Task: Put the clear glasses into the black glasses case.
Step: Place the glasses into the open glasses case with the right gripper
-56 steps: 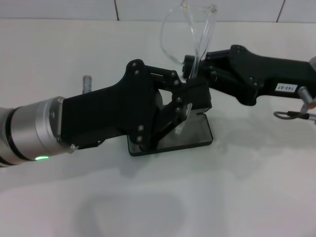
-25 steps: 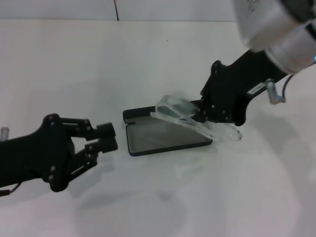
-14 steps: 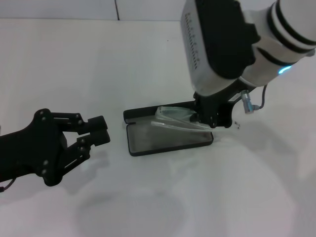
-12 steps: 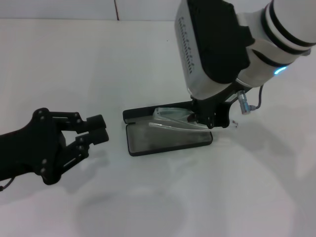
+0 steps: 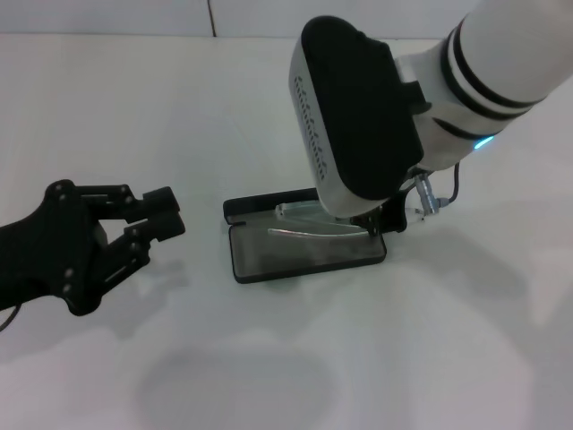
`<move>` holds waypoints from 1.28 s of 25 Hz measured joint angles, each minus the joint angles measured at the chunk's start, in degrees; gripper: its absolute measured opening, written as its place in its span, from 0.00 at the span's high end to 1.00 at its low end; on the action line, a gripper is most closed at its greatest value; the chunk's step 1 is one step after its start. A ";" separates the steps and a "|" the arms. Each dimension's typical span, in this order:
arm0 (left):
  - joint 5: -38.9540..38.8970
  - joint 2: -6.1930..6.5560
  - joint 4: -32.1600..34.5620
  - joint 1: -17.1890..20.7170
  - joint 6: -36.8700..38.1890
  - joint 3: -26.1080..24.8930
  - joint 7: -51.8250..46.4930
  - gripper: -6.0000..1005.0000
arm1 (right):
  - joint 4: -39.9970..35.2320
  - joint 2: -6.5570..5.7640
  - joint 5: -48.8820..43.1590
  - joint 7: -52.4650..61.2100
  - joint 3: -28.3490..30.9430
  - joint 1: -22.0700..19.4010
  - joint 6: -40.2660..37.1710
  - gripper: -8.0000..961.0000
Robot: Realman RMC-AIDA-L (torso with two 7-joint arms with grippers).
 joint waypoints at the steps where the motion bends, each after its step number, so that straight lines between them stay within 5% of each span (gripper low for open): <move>1: 0.00 -0.13 0.00 0.03 -0.03 -0.49 -0.11 0.82 | 0.00 0.00 -0.13 0.01 -0.40 -0.16 0.34 0.93; 32: 0.62 -0.98 -0.53 -0.98 -1.09 -1.32 -0.35 0.82 | 2.47 0.01 -3.49 1.67 -9.40 -1.82 9.82 0.93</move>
